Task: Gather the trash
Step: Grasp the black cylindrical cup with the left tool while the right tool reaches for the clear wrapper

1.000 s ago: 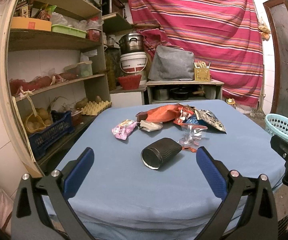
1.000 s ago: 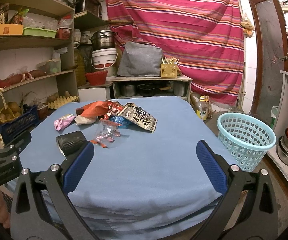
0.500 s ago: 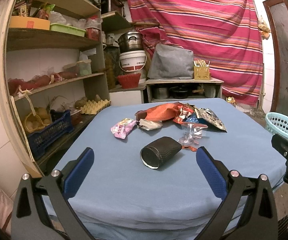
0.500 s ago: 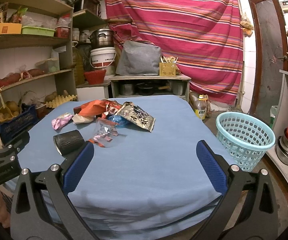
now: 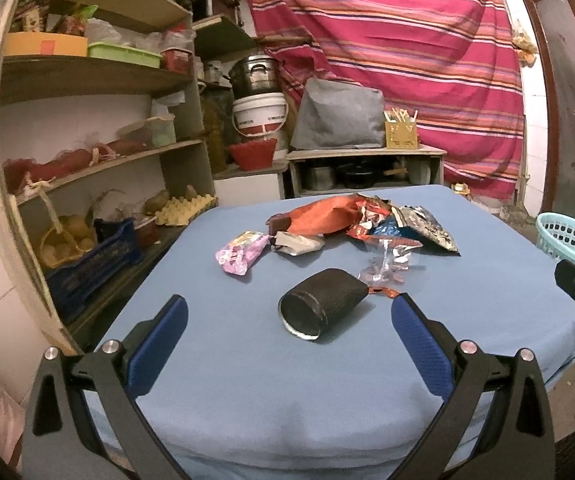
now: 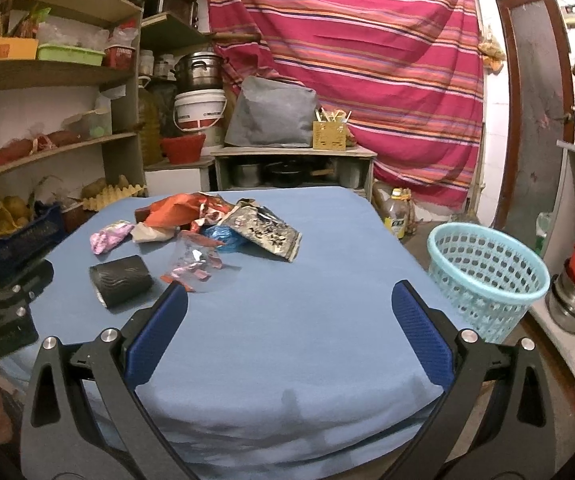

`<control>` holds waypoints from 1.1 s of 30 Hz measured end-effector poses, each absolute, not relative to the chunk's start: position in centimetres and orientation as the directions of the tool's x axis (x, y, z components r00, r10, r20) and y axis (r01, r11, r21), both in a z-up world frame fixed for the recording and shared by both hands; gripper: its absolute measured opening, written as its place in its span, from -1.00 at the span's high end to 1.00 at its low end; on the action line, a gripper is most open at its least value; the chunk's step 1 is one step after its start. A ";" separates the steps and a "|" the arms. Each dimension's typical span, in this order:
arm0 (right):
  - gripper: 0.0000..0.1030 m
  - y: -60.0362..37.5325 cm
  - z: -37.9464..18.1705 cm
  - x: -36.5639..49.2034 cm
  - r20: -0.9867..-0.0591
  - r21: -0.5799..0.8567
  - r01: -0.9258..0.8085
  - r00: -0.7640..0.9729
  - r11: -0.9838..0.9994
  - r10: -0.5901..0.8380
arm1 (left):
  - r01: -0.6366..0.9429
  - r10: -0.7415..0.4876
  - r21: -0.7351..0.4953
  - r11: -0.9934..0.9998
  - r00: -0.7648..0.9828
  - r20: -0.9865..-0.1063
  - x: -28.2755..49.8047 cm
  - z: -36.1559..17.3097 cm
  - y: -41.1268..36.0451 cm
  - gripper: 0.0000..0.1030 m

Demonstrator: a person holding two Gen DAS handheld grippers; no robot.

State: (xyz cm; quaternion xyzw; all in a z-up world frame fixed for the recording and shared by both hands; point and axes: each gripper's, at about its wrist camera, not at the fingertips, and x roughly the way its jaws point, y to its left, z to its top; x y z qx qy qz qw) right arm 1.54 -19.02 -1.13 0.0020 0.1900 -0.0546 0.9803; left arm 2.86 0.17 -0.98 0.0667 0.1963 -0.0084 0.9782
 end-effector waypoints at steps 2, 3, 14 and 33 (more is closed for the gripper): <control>-0.92 -19.3 -1.2 2.1 -0.369 -0.025 0.108 0.923 0.994 -0.109 | 0.056 0.000 0.135 0.989 0.923 -0.385 4.1 -0.8 0.2 -0.93; -0.92 -19.3 -1.1 2.3 -0.369 -0.026 0.109 0.923 0.994 -0.111 | 0.060 -0.003 0.136 0.989 0.923 -0.385 4.7 -0.7 0.2 -0.93; -0.92 -20.1 -2.7 7.3 -0.423 -0.060 0.160 0.890 0.985 -0.171 | 0.142 -0.056 0.148 0.979 0.879 -0.474 13.3 -2.9 0.8 -0.93; -0.92 -19.5 -4.1 14.2 -0.535 -0.042 0.193 0.824 0.980 -0.185 | 0.299 -0.228 -0.006 0.954 0.714 -0.662 18.9 -7.0 1.3 -0.82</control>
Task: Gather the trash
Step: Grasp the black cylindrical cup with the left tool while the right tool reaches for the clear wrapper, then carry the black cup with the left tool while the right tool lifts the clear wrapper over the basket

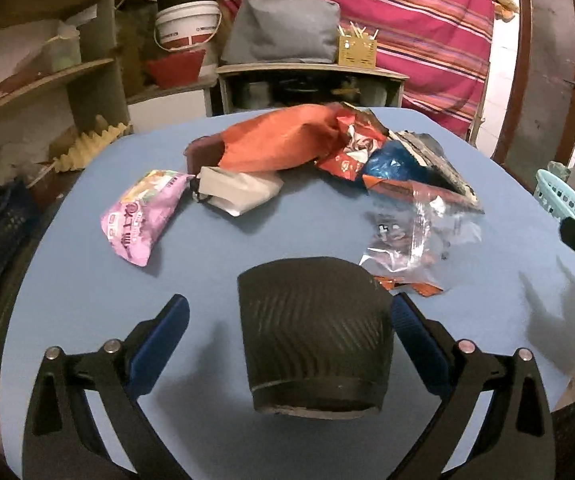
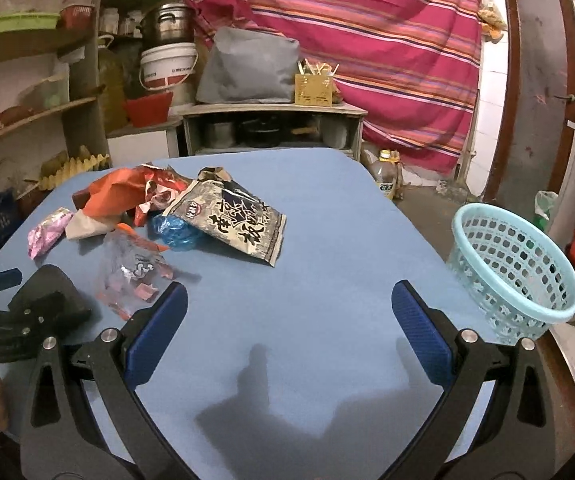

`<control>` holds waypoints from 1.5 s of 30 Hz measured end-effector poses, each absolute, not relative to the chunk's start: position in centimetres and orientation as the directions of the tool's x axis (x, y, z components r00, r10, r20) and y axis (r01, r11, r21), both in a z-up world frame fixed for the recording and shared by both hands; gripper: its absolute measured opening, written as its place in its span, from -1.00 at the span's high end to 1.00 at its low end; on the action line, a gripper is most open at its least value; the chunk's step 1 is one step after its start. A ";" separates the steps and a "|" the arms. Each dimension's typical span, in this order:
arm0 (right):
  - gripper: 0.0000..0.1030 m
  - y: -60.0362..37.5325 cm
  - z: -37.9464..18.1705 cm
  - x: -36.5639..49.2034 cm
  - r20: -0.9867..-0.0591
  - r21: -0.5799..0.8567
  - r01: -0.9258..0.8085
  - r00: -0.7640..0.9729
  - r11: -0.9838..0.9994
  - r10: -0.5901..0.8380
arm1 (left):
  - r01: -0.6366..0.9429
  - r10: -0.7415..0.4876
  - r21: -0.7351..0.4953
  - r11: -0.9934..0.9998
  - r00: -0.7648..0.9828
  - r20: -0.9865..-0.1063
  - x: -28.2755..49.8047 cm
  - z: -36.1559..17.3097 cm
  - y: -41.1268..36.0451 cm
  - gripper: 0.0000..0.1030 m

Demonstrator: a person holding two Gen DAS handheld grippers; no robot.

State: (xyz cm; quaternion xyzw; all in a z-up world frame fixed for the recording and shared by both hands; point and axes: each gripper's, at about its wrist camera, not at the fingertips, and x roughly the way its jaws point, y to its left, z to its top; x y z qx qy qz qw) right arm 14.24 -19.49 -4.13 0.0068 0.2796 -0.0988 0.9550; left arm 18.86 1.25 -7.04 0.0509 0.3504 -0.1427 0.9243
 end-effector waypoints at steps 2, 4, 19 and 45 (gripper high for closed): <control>-0.92 -19.3 -4.1 14.8 -0.540 -0.043 0.187 0.822 0.981 -0.180 | 0.328 -0.257 -0.021 0.945 0.697 -0.669 18.9 -7.1 1.1 -0.65; -0.92 -18.9 -4.1 15.4 -0.548 -0.043 0.175 0.819 0.984 -0.170 | 0.342 -0.258 -0.012 0.940 0.685 -0.681 18.9 -7.3 0.8 -0.49; -0.92 -11.6 -4.6 20.9 -0.616 -0.061 0.062 0.783 0.996 -0.086 | 0.191 -0.161 -0.020 0.981 0.762 -0.627 20.6 -4.2 6.6 -0.29; 0.54 -15.2 -3.9 20.0 -0.672 0.086 -0.048 0.734 0.995 0.094 | 0.177 -0.153 -0.024 0.984 0.764 -0.627 19.4 -4.4 7.6 -0.28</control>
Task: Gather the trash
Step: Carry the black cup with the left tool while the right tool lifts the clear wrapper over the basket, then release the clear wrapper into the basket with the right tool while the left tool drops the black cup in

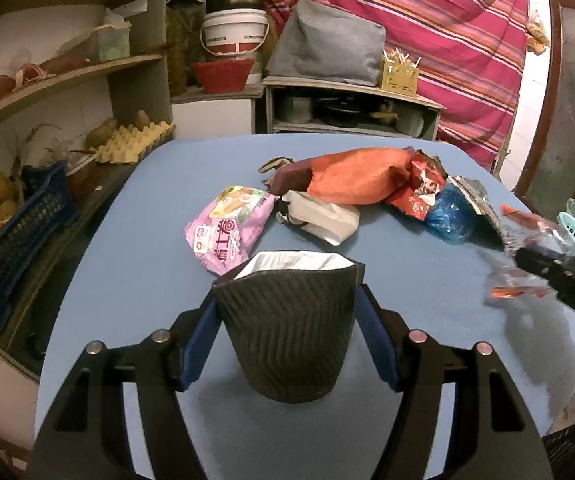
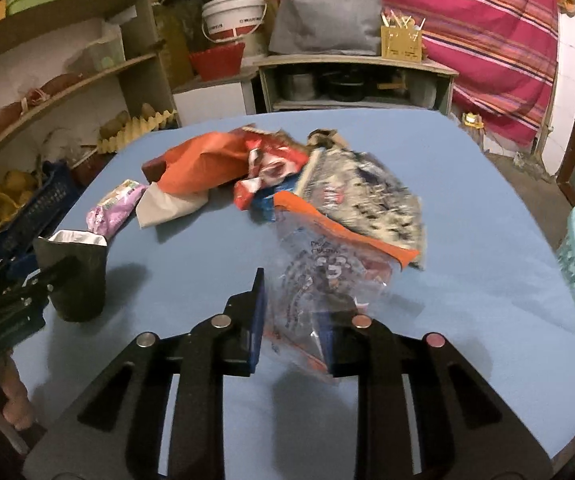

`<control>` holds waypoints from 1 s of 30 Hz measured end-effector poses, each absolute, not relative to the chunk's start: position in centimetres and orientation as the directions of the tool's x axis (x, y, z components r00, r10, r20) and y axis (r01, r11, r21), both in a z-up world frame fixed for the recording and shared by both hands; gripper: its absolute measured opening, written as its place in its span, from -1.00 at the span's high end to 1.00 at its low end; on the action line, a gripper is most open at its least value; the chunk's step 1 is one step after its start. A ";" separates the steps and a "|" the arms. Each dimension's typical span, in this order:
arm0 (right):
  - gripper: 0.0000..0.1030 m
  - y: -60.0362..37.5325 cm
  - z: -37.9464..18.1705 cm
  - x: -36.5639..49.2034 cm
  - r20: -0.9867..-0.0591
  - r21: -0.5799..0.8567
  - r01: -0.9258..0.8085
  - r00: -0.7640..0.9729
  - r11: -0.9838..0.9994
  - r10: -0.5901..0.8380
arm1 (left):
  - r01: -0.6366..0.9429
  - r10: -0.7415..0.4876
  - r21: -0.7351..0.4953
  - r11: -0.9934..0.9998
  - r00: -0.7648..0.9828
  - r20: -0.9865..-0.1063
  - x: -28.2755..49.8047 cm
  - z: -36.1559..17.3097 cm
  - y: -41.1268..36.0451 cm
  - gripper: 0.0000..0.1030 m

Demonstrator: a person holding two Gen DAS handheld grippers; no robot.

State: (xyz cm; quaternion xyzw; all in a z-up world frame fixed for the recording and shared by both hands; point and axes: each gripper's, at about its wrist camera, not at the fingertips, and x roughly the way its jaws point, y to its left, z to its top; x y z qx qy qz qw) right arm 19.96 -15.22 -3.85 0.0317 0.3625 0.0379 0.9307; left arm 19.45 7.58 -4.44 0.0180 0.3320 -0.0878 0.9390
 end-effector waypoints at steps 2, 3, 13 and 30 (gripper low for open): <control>0.54 -16.8 -3.4 19.5 -0.664 0.087 -0.039 0.742 0.995 0.087 | 0.169 -0.138 -0.009 0.986 0.771 -0.622 19.2 -4.1 6.9 -0.28; 0.54 -17.8 -3.1 19.2 -0.659 0.091 -0.033 0.748 0.995 0.085 | 0.168 -0.131 0.001 0.986 0.775 -0.618 19.0 -3.9 6.3 -0.28; 0.54 -28.1 0.6 16.3 -0.575 0.058 0.048 0.818 0.997 -0.006 | 0.220 -0.175 0.013 0.975 0.810 -0.560 17.9 -0.8 -2.8 -0.28; 0.54 -51.6 0.5 14.2 -0.635 0.065 0.305 0.747 0.950 -0.197 | 0.517 -0.466 -0.025 0.856 0.750 -0.469 18.1 4.3 -28.6 -0.28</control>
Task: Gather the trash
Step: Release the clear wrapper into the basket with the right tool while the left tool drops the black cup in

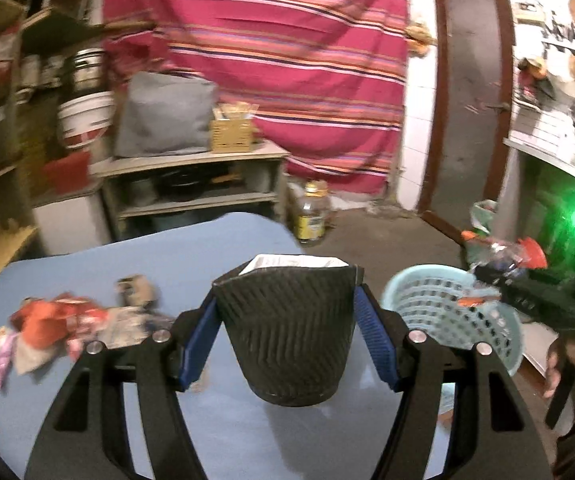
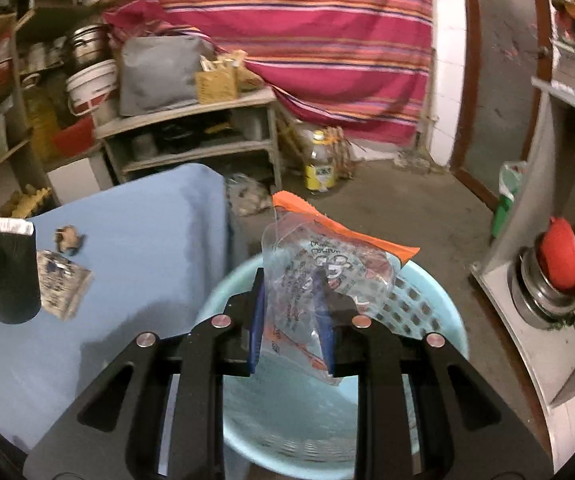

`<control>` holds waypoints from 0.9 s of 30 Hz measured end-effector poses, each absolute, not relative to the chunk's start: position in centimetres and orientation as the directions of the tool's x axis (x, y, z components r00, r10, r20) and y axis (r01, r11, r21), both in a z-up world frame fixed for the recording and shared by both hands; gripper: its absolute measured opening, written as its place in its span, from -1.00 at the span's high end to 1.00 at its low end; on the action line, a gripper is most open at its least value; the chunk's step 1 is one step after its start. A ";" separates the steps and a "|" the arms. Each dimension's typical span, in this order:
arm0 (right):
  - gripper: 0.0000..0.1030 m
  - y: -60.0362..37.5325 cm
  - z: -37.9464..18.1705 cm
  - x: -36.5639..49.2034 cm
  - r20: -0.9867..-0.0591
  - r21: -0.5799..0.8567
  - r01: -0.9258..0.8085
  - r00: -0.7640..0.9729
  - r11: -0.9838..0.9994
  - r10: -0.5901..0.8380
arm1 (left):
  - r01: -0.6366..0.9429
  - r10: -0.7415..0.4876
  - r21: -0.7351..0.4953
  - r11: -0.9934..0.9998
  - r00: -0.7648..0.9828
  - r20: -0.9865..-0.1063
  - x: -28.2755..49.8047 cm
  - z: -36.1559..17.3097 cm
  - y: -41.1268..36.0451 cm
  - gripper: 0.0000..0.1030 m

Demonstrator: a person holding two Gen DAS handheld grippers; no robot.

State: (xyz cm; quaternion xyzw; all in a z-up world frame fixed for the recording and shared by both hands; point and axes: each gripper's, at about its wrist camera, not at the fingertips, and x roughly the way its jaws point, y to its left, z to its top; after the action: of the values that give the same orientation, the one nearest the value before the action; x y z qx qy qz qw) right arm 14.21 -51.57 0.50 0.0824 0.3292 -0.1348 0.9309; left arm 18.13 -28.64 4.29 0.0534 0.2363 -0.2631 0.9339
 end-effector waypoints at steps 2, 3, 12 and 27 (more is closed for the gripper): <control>0.54 -52.6 -0.4 14.1 -0.653 0.029 0.323 0.722 0.946 -0.227 | 0.536 -0.482 -0.022 0.844 0.739 -0.472 18.1 3.9 -30.7 -0.28; 0.54 -52.8 -0.8 14.0 -0.658 0.009 0.331 0.713 0.944 -0.244 | 0.549 -0.492 -0.023 0.836 0.729 -0.476 18.2 3.6 -32.1 -0.28; 0.32 -55.8 -3.9 13.7 -0.698 0.063 0.319 0.691 0.946 -0.187 | 0.586 -0.512 -0.008 0.810 0.700 -0.498 18.8 1.8 -38.5 -0.28; -0.33 -58.7 -4.2 11.3 -0.707 0.133 0.394 0.681 0.909 -0.191 | 0.635 -0.530 -0.016 0.772 0.630 -0.568 19.8 0.3 -43.9 -0.28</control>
State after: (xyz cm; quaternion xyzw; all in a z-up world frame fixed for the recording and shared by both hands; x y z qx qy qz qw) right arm 11.35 -58.73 -4.15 0.1386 0.3654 -0.1615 0.9062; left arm 19.76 -43.94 0.33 0.0931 0.2825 -0.3242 0.8980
